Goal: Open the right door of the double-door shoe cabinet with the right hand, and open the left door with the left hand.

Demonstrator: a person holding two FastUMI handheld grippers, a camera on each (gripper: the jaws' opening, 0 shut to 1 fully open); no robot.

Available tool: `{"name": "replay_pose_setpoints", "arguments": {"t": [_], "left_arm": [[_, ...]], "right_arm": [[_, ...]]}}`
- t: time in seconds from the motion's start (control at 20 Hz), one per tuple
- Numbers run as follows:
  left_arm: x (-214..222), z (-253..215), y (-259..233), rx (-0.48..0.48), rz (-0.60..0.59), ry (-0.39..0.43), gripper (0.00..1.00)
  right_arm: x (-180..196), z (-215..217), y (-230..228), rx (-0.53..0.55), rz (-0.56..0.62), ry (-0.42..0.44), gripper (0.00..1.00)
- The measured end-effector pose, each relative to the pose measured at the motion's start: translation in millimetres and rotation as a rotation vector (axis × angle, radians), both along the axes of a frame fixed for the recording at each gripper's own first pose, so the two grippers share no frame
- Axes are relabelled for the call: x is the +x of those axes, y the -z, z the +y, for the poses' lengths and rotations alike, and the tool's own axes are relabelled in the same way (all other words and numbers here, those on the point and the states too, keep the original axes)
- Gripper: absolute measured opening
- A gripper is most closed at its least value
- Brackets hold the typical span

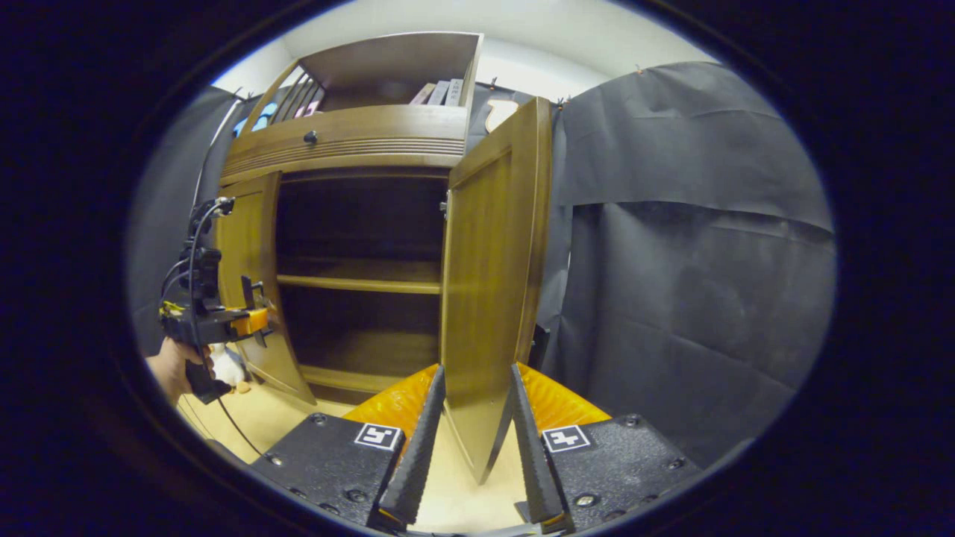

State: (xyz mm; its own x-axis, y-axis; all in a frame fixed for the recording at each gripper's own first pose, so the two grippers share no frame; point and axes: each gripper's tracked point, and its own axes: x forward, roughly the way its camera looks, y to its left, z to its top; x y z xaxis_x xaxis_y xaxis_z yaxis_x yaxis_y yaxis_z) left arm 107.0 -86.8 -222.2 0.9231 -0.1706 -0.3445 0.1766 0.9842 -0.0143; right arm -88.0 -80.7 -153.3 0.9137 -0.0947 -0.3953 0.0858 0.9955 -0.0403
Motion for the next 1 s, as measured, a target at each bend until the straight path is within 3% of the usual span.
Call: {"name": "replay_pose_setpoints", "arguments": {"t": [0.3, 0.6, 0.65, 0.7, 0.75, 0.85, 0.9, 0.95, 1.0], "left_arm": [[-18.8, 11.5, -2.0, -0.012, 0.013, -0.016, 0.28], [-37.6, 28.3, -4.7, -0.007, 0.018, -0.035, 0.28], [-41.5, 30.6, -5.3, -0.005, 0.019, -0.039, 0.28], [-44.5, 33.1, -5.9, -0.004, 0.018, -0.044, 0.28], [-47.9, 36.2, -6.3, -0.004, 0.017, -0.048, 0.28], [-52.0, 40.3, -7.5, -0.006, 0.013, -0.056, 0.28], [-54.2, 42.6, -7.8, -0.002, 0.014, -0.058, 0.28], [-56.3, 45.0, -8.1, 0.003, 0.014, -0.063, 0.28], [-58.0, 47.6, -9.0, 0.008, 0.013, -0.070, 0.28]], "right_arm": [[-5.2, 38.9, 4.2, 0.022, 0.000, -0.124, 0.56], [2.1, 62.2, 15.4, 0.048, 0.034, -0.194, 0.55], [4.6, 66.1, 16.4, 0.051, 0.037, -0.206, 0.62], [5.9, 70.1, 17.2, 0.052, 0.040, -0.218, 0.62], [6.5, 74.9, 18.4, 0.054, 0.041, -0.231, 0.55], [7.6, 85.4, 21.2, 0.059, 0.044, -0.259, 0.55], [8.5, 90.9, 21.9, 0.064, 0.046, -0.278, 0.62], [9.3, 96.1, 22.9, 0.064, 0.045, -0.291, 0.62], [10.8, 101.0, 23.0, 0.066, 0.043, -0.307, 0.55]]}}
